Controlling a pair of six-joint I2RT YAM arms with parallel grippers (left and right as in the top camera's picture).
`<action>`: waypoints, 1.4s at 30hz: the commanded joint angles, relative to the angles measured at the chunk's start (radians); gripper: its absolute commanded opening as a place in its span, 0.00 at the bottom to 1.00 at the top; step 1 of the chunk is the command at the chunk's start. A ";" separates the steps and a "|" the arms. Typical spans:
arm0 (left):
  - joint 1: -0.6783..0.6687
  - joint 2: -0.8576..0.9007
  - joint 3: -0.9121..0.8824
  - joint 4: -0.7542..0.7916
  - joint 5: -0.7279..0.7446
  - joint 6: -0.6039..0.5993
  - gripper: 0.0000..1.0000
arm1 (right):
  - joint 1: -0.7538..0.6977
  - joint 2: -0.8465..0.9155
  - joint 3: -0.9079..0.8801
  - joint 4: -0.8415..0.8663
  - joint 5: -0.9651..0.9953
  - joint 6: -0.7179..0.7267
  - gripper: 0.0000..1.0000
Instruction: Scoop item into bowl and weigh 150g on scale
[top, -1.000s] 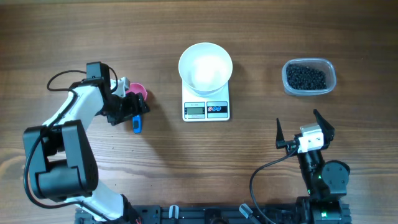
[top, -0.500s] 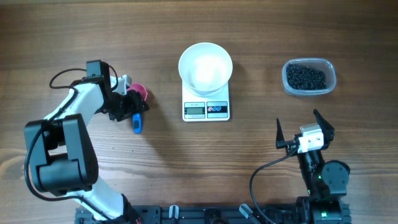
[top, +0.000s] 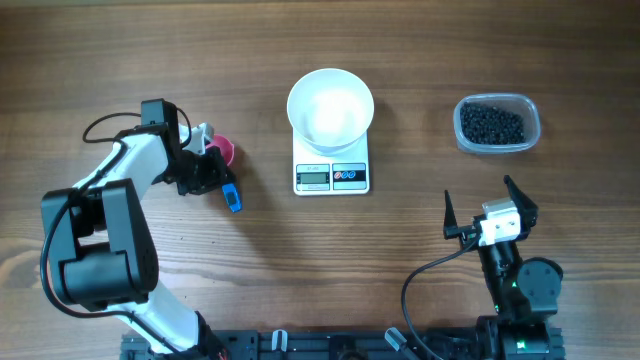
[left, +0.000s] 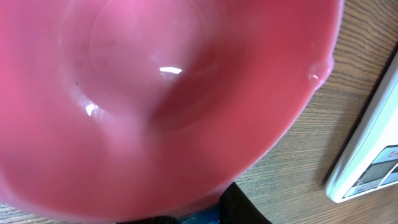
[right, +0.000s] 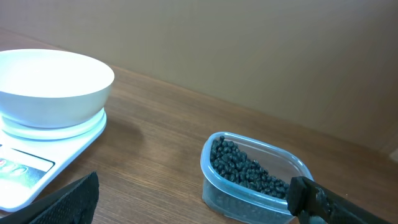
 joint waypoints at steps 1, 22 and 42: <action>-0.001 0.049 -0.034 -0.009 -0.026 0.004 0.24 | 0.002 0.002 -0.001 0.003 -0.016 -0.009 1.00; -0.001 -0.047 -0.014 -0.015 0.285 0.005 0.04 | 0.002 0.002 -0.001 0.003 -0.016 -0.008 1.00; -0.001 -0.541 -0.014 0.003 0.559 0.004 0.04 | 0.002 0.002 -0.001 0.175 -0.468 -0.301 1.00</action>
